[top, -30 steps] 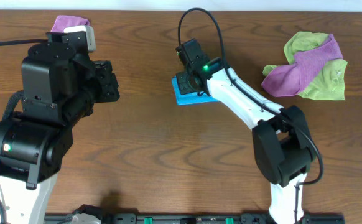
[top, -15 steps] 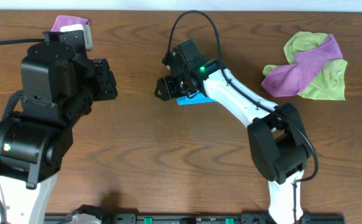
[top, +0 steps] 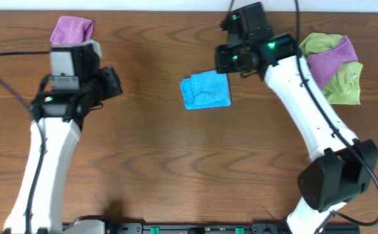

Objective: Fold the cloth
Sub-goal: 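Grasp the folded blue bundle with both grippers from either side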

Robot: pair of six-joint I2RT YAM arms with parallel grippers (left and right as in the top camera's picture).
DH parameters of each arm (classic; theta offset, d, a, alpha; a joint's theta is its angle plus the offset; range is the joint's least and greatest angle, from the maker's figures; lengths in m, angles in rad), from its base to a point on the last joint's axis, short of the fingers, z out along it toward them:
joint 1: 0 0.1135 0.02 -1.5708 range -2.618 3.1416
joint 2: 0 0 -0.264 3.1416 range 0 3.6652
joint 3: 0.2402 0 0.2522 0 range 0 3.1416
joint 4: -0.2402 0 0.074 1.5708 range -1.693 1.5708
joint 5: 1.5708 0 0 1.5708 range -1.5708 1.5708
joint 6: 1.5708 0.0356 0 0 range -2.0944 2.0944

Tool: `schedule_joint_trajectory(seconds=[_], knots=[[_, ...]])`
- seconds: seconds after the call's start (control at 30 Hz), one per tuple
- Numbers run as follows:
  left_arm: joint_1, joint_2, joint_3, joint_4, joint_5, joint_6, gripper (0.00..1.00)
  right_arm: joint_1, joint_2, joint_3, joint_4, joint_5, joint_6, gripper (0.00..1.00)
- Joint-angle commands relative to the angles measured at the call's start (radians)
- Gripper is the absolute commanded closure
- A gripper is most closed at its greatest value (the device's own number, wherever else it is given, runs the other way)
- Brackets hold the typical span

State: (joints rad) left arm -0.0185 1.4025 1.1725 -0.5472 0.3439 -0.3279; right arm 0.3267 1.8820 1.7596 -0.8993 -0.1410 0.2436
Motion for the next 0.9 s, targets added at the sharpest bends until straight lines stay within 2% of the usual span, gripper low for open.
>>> schedule_joint_trajectory(seconds=[0.0, 0.17, 0.2, 0.23, 0.27, 0.3, 0.4, 0.63, 0.87], knots=[[-0.011, 0.09, -0.077, 0.125, 0.14, -0.096, 0.94, -0.04, 0.032, -0.027, -0.002, 0.063, -0.013, 0.99], [-0.045, 0.308, -0.103, 0.364, 0.299, -0.259, 0.94, -0.062, 0.106, -0.064, 0.008, 0.063, 0.013, 0.99], [-0.056, 0.346, -0.103, 0.403, 0.332, -0.274, 0.88, -0.062, 0.128, -0.064, 0.006, 0.062, 0.019, 0.99], [-0.069, 0.389, -0.103, 0.444, 0.359, -0.306, 0.58, -0.062, 0.148, -0.064, 0.006, 0.06, 0.026, 0.99], [-0.08, 0.426, -0.103, 0.489, 0.39, -0.333, 0.32, -0.061, 0.165, -0.064, 0.008, 0.054, 0.026, 0.99], [-0.09, 0.452, -0.103, 0.528, 0.418, -0.344, 0.32, -0.061, 0.178, -0.064, 0.008, 0.05, 0.026, 0.99], [-0.118, 0.498, -0.103, 0.625, 0.469, -0.385, 0.12, -0.063, 0.211, -0.064, 0.006, 0.051, 0.025, 0.99], [-0.163, 0.507, -0.103, 0.636, 0.431, -0.387, 0.07, -0.084, 0.299, -0.064, 0.01, 0.051, 0.037, 0.99], [-0.182, 0.507, -0.103, 0.603, 0.37, -0.379, 0.06, -0.083, 0.357, -0.064, 0.047, 0.055, 0.052, 0.99]])
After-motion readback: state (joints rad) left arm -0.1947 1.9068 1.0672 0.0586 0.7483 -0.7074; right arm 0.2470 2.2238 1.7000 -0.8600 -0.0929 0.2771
